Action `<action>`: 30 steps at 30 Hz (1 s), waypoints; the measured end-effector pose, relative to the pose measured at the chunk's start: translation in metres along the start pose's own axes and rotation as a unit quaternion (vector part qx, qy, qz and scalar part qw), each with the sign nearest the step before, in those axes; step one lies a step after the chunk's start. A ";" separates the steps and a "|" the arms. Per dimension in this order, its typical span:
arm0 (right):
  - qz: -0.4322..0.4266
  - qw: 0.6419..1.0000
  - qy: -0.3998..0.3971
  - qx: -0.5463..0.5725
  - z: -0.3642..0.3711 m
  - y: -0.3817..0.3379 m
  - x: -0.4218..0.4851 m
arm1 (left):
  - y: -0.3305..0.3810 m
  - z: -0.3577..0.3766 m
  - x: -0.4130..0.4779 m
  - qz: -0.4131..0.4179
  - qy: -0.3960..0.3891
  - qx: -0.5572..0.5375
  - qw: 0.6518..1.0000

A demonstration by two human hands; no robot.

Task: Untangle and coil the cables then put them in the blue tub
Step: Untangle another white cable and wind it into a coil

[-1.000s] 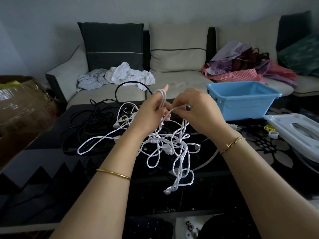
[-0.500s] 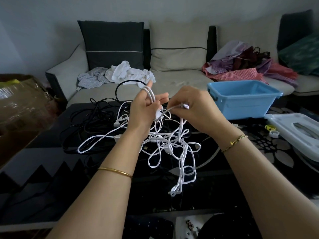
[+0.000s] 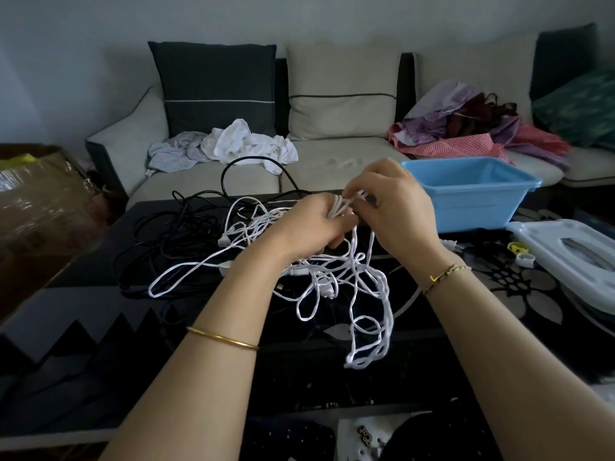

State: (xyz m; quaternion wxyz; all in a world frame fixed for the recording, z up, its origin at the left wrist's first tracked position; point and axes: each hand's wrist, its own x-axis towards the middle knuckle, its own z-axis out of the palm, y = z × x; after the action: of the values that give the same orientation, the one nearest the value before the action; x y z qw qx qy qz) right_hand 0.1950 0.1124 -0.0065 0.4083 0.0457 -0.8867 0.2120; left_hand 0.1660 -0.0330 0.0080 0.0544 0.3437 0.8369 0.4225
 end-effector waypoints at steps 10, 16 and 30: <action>0.191 0.946 -0.065 0.255 0.005 -0.004 -0.004 | -0.007 -0.005 0.000 -0.091 0.009 0.159 0.983; 0.214 0.935 -0.043 0.280 0.005 -0.006 -0.003 | -0.009 -0.003 0.005 -0.094 -0.001 0.181 0.979; 0.389 0.905 -0.035 0.168 0.001 0.047 -0.010 | -0.051 -0.035 0.002 -0.178 0.289 0.121 0.933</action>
State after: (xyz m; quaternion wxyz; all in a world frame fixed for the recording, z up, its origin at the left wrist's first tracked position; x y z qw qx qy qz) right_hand 0.1891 0.1537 -0.0307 0.2488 -0.2275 -0.7989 0.4981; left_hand 0.1241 -0.0761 -0.0074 -0.1577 0.0565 0.9087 0.3822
